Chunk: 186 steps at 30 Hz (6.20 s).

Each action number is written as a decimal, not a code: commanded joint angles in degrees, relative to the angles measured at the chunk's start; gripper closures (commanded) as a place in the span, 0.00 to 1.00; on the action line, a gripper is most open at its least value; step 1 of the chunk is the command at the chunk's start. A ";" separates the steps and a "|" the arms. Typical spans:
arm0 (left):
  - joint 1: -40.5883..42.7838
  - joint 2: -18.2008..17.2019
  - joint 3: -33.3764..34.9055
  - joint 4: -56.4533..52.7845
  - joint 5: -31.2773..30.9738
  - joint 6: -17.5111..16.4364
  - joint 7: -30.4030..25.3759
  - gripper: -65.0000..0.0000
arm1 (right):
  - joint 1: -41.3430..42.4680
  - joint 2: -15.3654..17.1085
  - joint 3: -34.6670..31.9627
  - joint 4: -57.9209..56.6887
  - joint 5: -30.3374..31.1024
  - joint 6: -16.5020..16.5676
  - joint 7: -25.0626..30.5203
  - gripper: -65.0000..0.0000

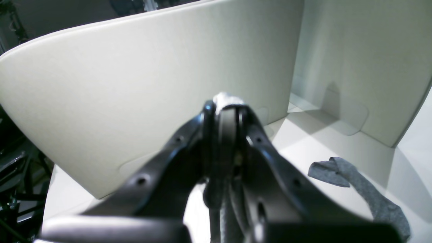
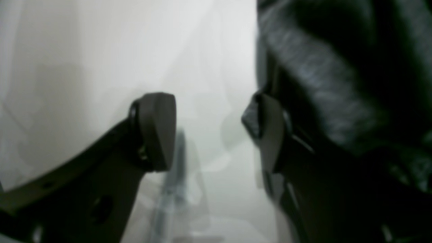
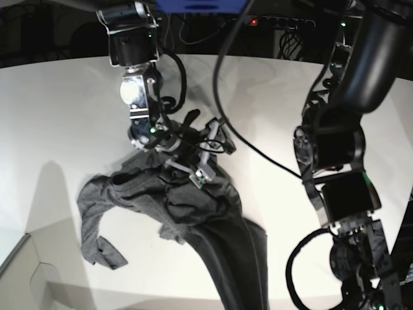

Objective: Layout the t-shirt on the table in an organized manner, then fold the t-shirt properly
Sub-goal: 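Lift the shirt with both grippers, raising the left gripper high, then bring the left gripper toward the right gripper and lower the shirt, then spread the shirt out with both grippers and lay it down, then grasp the shirt edge with the left gripper and stretch it taut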

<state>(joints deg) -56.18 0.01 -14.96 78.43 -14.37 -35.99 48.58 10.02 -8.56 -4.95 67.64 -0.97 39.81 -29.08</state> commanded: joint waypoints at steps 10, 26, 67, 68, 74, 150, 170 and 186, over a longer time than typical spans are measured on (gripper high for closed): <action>-1.88 -0.14 -0.03 0.91 -0.97 0.25 -2.03 1.00 | 1.36 -0.44 -0.63 -6.14 1.02 0.14 4.95 0.88; -1.88 -0.93 -0.03 0.99 -0.88 0.25 -1.50 1.00 | -9.10 -0.44 -28.94 14.87 -0.92 0.19 -1.03 1.00; 25.99 -8.93 -21.92 18.23 -10.20 -0.45 1.75 1.00 | -14.55 4.82 11.50 23.66 -0.65 0.19 -0.85 0.34; 28.27 -9.37 -23.24 18.67 -11.08 -0.45 1.75 1.00 | -14.55 4.82 11.32 23.66 -0.65 0.19 -0.68 0.32; 38.91 -12.01 -31.06 19.28 -15.39 -0.45 1.75 1.00 | -12.53 3.59 10.88 21.20 -0.74 0.19 -0.50 0.31; 50.51 -11.66 -27.81 3.19 -22.33 -0.36 2.28 0.60 | -3.03 11.41 52.99 14.96 -0.92 0.19 -1.12 1.00; 71.00 -0.14 -7.94 22.09 -18.90 -0.10 4.92 0.21 | -4.26 9.74 52.82 15.05 -0.92 0.19 -1.21 1.00; 72.32 -1.37 3.40 14.71 -10.99 -0.45 4.83 0.44 | -4.26 9.74 52.82 14.96 -0.92 0.19 -1.21 1.00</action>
<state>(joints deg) 15.97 -1.23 -11.53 92.82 -25.56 -36.47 52.40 5.04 0.34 47.92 81.65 -2.72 40.21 -31.68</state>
